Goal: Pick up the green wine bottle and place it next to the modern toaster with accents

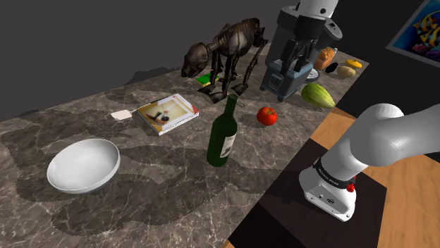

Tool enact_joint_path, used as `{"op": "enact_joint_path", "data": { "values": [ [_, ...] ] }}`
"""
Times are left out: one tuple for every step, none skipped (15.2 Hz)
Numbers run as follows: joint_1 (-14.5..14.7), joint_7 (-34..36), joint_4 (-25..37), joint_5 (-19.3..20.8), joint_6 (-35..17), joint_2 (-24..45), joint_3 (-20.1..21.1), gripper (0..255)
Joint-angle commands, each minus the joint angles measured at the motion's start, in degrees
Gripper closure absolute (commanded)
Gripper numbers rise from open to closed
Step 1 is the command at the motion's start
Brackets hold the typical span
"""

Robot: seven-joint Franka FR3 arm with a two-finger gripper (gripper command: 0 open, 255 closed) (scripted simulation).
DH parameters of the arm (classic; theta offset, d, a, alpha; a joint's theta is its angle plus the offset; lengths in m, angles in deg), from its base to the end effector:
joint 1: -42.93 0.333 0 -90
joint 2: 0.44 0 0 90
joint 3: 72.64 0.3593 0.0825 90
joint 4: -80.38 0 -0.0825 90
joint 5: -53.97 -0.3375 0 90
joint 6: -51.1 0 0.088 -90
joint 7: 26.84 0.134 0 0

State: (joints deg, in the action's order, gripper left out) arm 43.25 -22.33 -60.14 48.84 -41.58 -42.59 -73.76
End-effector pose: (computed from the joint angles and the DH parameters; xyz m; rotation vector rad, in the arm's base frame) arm 0.2404 0.0067 0.5458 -3.0354 0.1452 0.1566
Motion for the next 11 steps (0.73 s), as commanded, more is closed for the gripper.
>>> {"op": "enact_joint_path", "data": {
  "values": [
    [0.0,0.0,0.0,0.0,0.0,0.0,0.0,0],
    [0.5,1.6,0.2,-0.8,-0.6,0.6,1.4,0],
    [1.0,3.2,0.5,-1.6,-1.2,1.4,2.8,0],
    [1.5,4.8,0.9,-2.4,-1.8,2.2,4.2,0],
    [2.0,6.4,1.3,-3.1,-2.4,3.1,5.5,0],
    [2.4,8.0,1.8,-3.7,-3.0,4.1,6.9,0],
    [2.9,9.6,2.4,-4.3,-3.7,5.2,8.2,0],
    [3.3,11.1,3.1,-4.9,-4.3,6.3,9.6,0],
    [3.6,12.7,3.9,-5.3,-4.9,7.6,10.9,0],
    [4.0,14.3,4.7,-5.8,-5.6,8.9,12.2,0],
    [4.2,15.9,5.6,-6.1,-6.2,10.2,13.5,0]
  ]
}}
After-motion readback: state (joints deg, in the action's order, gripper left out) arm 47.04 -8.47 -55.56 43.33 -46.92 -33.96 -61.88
